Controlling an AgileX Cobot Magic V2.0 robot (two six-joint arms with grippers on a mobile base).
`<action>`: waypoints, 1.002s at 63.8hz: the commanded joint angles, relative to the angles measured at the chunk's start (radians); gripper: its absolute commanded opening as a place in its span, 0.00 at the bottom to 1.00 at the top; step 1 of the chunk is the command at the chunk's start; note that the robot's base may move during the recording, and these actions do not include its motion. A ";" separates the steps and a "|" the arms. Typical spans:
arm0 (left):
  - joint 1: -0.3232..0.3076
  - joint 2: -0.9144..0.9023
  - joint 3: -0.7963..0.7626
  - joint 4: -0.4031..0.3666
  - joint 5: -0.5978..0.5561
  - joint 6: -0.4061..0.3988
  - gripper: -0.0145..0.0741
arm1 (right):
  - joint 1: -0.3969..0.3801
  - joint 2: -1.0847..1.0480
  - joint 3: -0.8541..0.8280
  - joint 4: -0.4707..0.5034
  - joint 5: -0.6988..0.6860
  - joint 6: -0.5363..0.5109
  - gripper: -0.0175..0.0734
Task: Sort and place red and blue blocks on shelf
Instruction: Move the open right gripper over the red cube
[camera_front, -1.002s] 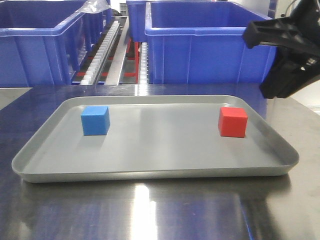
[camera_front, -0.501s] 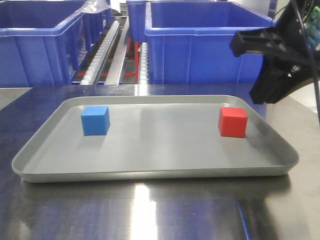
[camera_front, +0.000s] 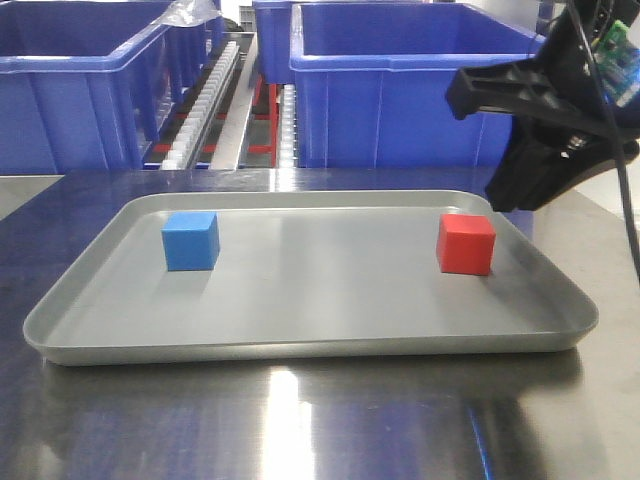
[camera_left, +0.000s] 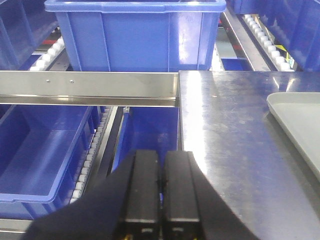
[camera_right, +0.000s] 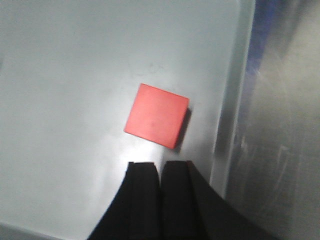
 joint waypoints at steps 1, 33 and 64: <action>0.001 -0.016 0.030 -0.003 -0.078 -0.009 0.30 | 0.007 -0.029 -0.036 -0.001 -0.073 0.000 0.25; 0.001 -0.016 0.030 -0.003 -0.078 -0.009 0.30 | 0.009 -0.024 -0.036 -0.001 -0.098 0.000 0.54; 0.001 -0.016 0.030 -0.003 -0.078 -0.009 0.30 | 0.009 -0.024 -0.036 -0.001 -0.103 0.000 0.62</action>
